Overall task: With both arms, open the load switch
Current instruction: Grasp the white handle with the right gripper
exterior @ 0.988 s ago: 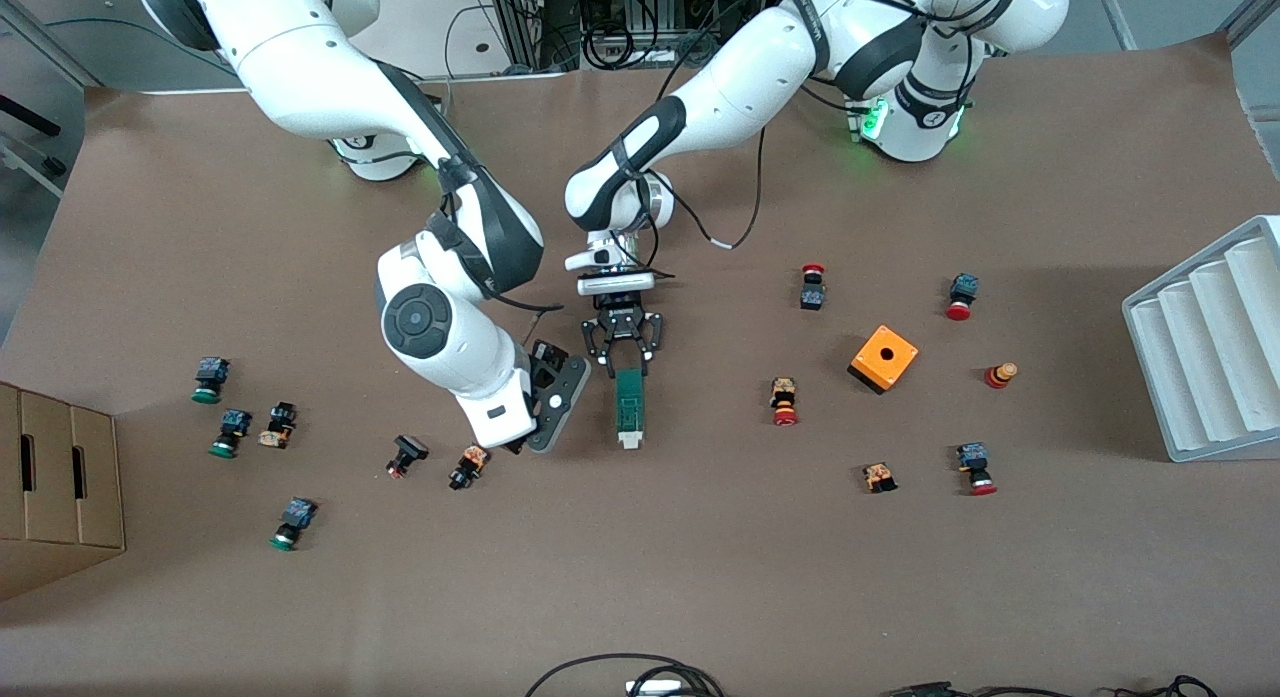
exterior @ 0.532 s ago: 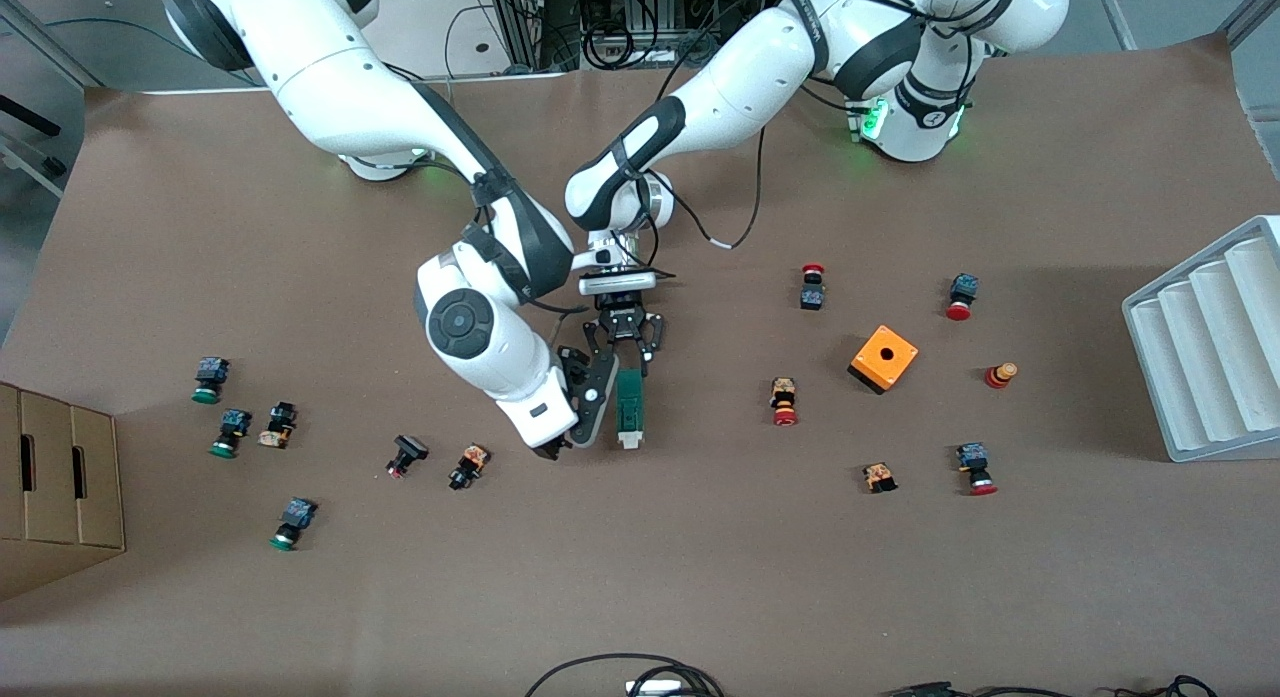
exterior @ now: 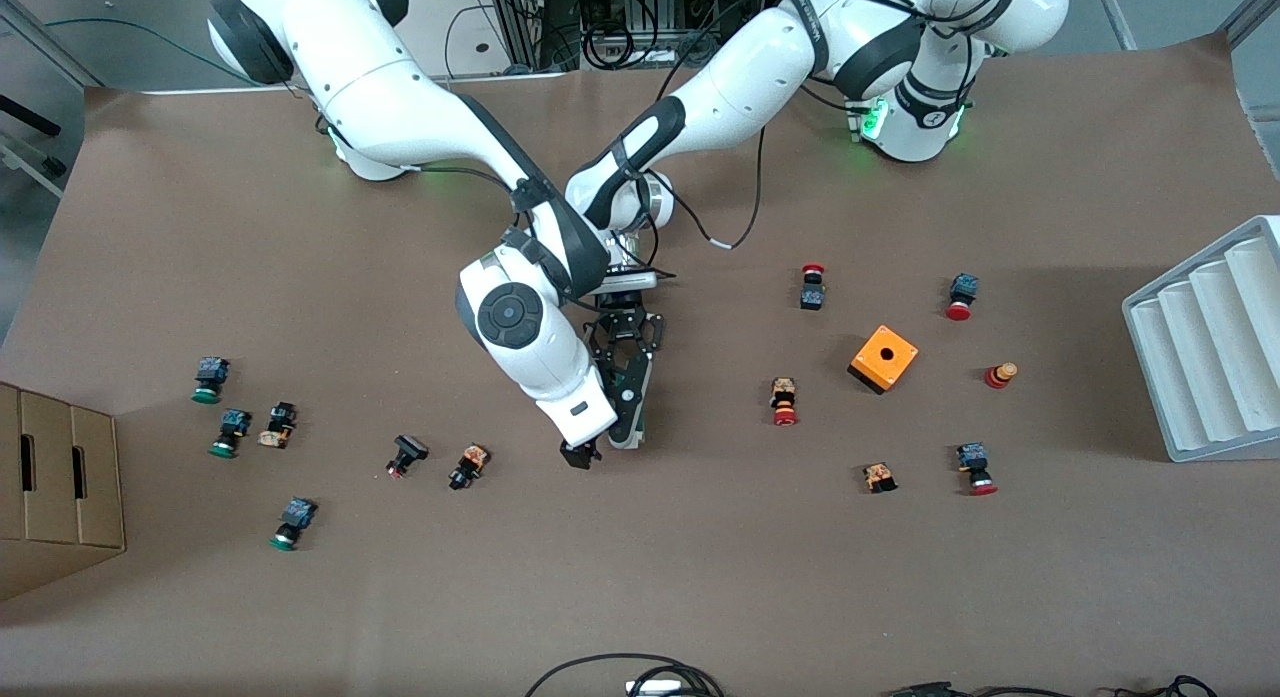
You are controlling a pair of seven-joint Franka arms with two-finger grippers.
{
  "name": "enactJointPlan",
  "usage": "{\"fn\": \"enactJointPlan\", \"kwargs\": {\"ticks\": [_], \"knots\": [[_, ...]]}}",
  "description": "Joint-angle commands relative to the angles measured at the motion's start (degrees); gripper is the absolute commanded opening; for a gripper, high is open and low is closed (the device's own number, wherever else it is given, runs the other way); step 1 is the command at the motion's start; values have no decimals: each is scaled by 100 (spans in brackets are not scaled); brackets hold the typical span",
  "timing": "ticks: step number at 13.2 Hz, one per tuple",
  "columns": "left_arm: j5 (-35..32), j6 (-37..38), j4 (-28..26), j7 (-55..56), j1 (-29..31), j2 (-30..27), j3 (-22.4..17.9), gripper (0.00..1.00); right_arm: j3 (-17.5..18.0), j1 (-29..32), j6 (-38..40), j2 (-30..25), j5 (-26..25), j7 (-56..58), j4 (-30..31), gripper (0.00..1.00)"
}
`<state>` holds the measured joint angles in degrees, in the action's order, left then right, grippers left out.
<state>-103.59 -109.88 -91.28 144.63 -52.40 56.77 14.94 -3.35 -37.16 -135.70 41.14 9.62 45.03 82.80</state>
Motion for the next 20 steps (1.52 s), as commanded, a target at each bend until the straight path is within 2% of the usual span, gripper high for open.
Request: {"fn": "enactJointPlan", "kwargs": {"ticks": [1,7,12,20], "knots": [[-83,2,84,110,-16,159,-62,53,-43,-20,-404,359,-75,-3,-265,100],[-92,-7,101,74,-16,159,-62,53,-52,-89,-581,615,-92,32,-274,100],[-92,-7,84,92,-25,203,-62,53,-543,-608,-730,852,-75,59,-397,100],[-74,-7,93,136,-42,212,-53,53,-561,-679,-880,984,92,50,-388,100]]}}
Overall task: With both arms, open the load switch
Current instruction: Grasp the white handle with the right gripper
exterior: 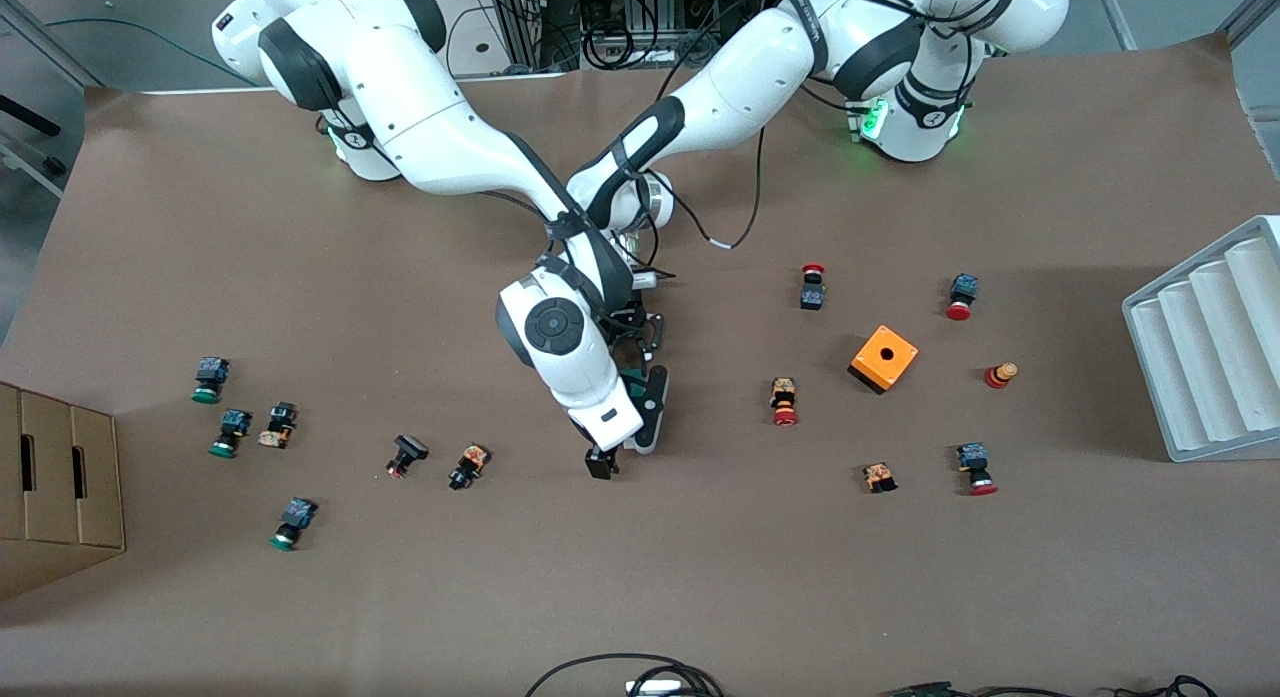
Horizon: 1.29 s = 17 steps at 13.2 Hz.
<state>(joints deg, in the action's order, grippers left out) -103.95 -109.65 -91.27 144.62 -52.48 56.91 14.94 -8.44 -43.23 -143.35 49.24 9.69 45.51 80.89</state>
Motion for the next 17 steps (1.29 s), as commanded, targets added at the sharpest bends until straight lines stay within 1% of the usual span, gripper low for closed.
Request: {"fn": "enactJointPlan", "kwargs": {"ticks": [1,2,5,8,13,17], "knots": [[-38,-22,92,136,-34,198,-52,53,-96,-123,-158,208,103,-7,-197,100],[-38,-30,92,128,-34,198,-52,53,-114,-133,-219,234,121,-7,-197,100],[-38,-30,92,136,-34,198,-52,53,-132,-185,-351,322,402,-7,-197,100],[-38,-30,92,119,-34,189,-52,53,-211,-256,-360,331,402,-7,-197,98],[-38,-30,92,110,-34,180,-52,53,-220,-308,-623,489,472,-85,-197,98],[-29,-30,101,110,-34,172,-52,53,-246,-335,-633,498,482,-95,-197,98]]}}
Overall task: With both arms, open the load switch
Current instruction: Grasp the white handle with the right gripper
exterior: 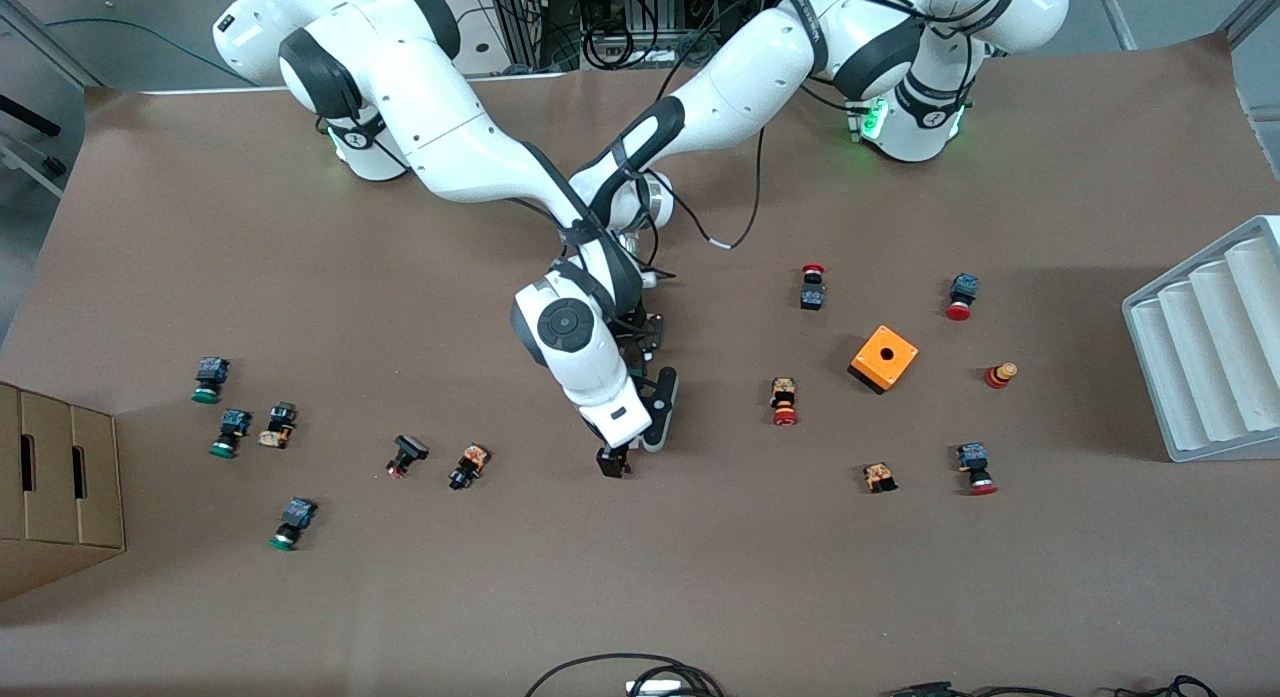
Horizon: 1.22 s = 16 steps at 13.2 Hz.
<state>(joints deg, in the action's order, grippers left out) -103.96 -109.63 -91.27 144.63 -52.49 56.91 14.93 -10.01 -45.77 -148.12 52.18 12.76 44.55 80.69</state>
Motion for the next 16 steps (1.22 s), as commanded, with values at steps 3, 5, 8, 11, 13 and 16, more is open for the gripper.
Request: {"fn": "enactJointPlan", "kwargs": {"ticks": [3,5,8,11,13,16], "knots": [[-28,-32,100,101,-34,171,-52,53,-98,-55,-147,205,174,10,-177,91],[-28,-32,100,101,-34,171,-52,53,-98,-37,-147,205,174,10,-168,85],[-20,-32,109,110,-34,171,-52,53,-89,-2,-147,274,174,10,-168,83],[-20,-32,109,119,-34,171,-52,53,-89,7,-121,292,183,10,-159,74],[-20,-32,109,119,-34,162,-52,53,-80,15,-129,292,279,10,-150,74],[-20,-32,109,127,-34,162,-52,53,-80,15,-138,301,420,19,-115,72]]}}
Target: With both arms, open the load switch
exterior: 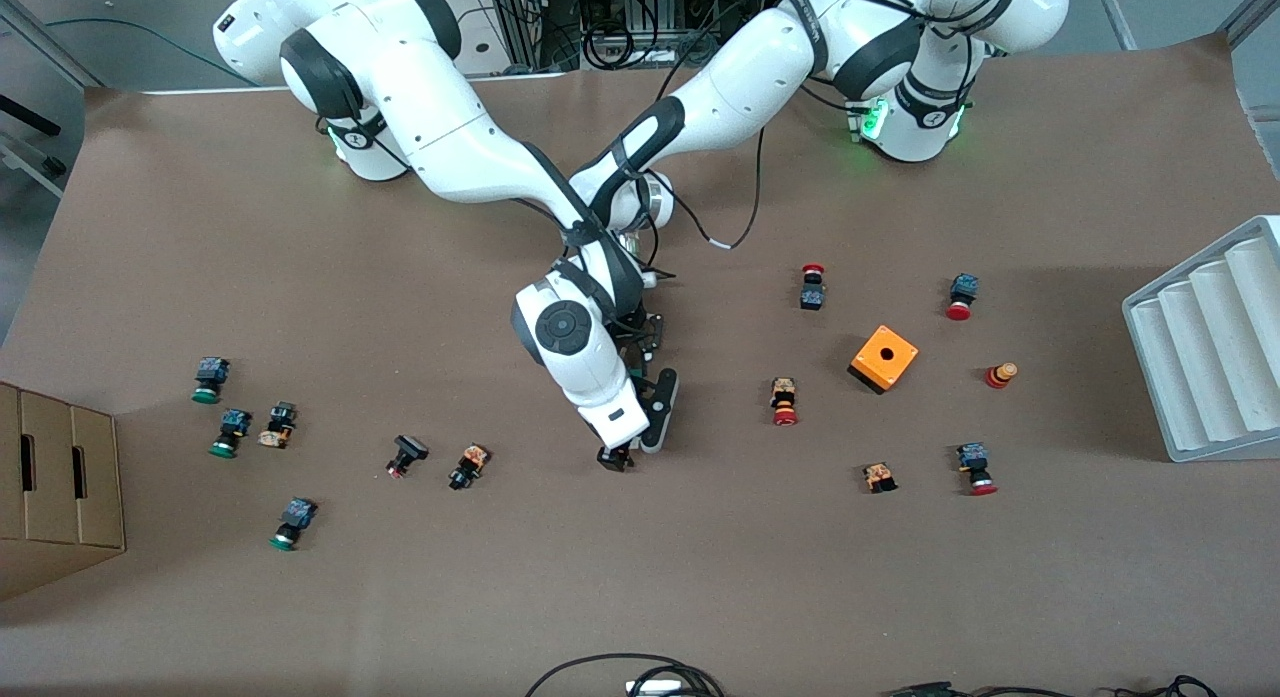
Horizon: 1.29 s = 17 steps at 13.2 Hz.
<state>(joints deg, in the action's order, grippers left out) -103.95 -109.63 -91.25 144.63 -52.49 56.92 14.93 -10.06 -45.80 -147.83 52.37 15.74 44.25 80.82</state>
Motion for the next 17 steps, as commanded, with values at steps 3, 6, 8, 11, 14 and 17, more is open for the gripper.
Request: {"fn": "enactJointPlan", "kwargs": {"ticks": [3,6,8,11,14,17], "knots": [[-20,-32,99,127,-34,162,-52,53,-67,19,-167,282,131,31,-111,65],[-20,-32,116,109,-34,162,-52,53,-58,10,-167,282,131,13,-102,63],[-20,-32,125,109,-34,170,-52,53,-58,10,-158,282,131,13,-93,62],[-20,-32,116,109,-34,170,-52,53,-49,1,-158,274,122,22,-93,61],[-20,-32,116,109,-34,170,-52,53,-49,-8,-150,274,122,22,-40,61],[-20,-32,125,118,-34,162,-52,53,-49,-8,-141,274,131,13,-14,59]]}}
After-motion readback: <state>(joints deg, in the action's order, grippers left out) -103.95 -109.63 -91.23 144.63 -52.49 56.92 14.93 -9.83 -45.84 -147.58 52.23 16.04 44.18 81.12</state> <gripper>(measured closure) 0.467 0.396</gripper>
